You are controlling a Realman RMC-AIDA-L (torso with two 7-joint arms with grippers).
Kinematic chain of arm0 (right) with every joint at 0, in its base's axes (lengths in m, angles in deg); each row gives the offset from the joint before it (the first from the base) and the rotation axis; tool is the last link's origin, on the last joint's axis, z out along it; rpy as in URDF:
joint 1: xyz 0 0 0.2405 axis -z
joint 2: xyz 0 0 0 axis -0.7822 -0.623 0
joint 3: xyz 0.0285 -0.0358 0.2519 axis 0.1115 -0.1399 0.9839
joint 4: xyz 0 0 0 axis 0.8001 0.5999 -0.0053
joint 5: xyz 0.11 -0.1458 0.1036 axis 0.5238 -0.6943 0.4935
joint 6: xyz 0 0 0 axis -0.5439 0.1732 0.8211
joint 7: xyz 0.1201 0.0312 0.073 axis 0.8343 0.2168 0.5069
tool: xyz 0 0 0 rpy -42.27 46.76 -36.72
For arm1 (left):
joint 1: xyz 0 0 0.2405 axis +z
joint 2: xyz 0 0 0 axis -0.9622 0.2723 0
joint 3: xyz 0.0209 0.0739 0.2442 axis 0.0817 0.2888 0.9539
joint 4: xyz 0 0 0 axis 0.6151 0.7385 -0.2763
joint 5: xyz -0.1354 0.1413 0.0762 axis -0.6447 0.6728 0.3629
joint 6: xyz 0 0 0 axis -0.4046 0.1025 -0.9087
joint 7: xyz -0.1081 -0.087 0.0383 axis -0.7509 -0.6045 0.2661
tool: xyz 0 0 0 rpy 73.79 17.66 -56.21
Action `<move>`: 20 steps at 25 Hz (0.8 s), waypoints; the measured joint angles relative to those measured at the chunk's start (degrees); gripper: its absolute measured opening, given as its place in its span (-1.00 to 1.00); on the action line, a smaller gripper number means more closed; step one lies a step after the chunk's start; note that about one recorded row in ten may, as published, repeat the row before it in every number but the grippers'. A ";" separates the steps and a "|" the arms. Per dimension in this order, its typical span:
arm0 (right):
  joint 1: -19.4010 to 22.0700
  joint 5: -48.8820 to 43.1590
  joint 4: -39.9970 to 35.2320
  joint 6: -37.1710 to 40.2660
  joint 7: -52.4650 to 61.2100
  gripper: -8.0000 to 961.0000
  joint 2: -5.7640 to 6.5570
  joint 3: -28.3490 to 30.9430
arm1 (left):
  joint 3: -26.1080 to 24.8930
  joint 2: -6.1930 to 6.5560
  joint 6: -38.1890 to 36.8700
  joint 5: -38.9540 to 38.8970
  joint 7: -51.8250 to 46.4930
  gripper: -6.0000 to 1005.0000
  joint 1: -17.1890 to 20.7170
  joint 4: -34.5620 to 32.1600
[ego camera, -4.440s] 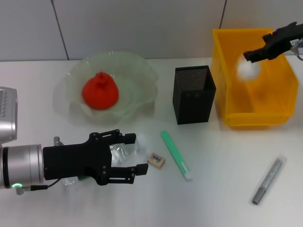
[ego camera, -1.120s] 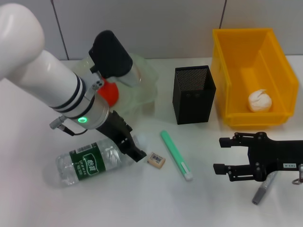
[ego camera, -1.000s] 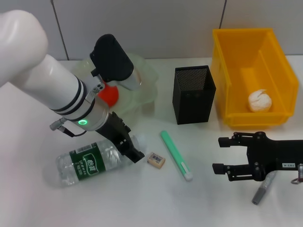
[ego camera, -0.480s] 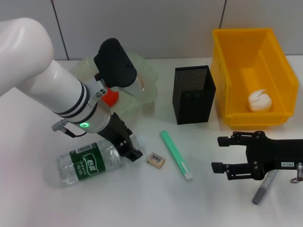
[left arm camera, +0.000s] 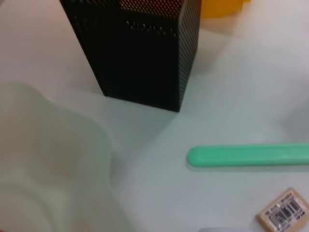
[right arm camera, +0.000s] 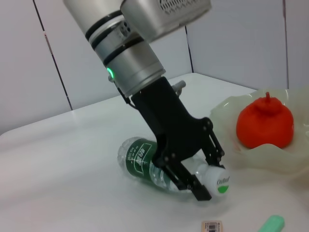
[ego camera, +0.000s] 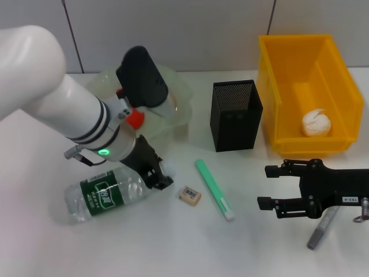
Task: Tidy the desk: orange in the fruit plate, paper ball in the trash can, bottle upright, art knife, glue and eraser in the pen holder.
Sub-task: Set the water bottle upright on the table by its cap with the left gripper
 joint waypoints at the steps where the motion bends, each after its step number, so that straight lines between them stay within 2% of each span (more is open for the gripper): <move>1: -0.06 0.00 0.00 0.00 0.01 0.66 0.00 -0.03 | -0.69 0.14 -0.88 -0.28 -0.13 -0.12 0.96 -2.15; 5: -0.38 -0.02 0.00 -0.01 0.03 0.66 0.00 -0.01 | -1.94 0.25 -2.48 -0.37 -0.14 -0.11 1.96 -4.62; 6: -0.45 -0.05 0.00 -0.01 0.04 0.66 0.00 0.00 | -6.16 0.38 -6.64 -0.74 0.08 -0.11 3.90 -9.88; 9: -0.57 -0.07 0.00 -0.02 0.05 0.66 0.03 0.01 | -8.27 0.46 -8.41 -1.19 0.41 -0.11 4.87 -12.18; 11: -0.70 -0.10 0.00 -0.04 0.05 0.66 0.04 -0.01 | -13.45 0.59 -12.51 -3.64 2.73 -0.11 6.18 -15.50; 12: -0.70 -0.10 0.00 -0.04 0.05 0.66 0.04 -0.01 | -13.45 0.59 -12.51 -3.64 2.73 -0.11 6.18 -15.50; 13: -0.76 -0.10 0.00 -0.04 0.05 0.66 0.05 -0.05 | -17.75 0.65 -15.78 -5.44 4.84 -0.11 6.57 -16.81; 14: -0.76 -0.10 0.00 -0.04 0.05 0.66 0.05 -0.05 | -17.75 0.65 -15.78 -5.44 4.84 -0.10 6.57 -16.81; 16: -0.93 -0.10 0.00 -0.04 0.05 0.65 0.05 0.01 | -23.75 0.70 -19.65 -6.69 7.33 -0.10 6.68 -17.79; 17: -0.93 -0.10 0.00 -0.04 0.05 0.65 0.05 0.01 | -23.75 0.70 -19.65 -6.69 7.33 -0.10 6.68 -17.79; 18: -1.11 -0.10 0.00 -0.04 0.05 0.65 0.01 0.08 | -26.69 0.78 -21.48 -6.95 8.76 -0.10 6.71 -18.14; 20: -1.18 -0.10 0.00 -0.04 0.07 0.65 -0.01 0.09 | -28.10 0.80 -22.39 -6.97 9.40 -0.10 6.73 -18.30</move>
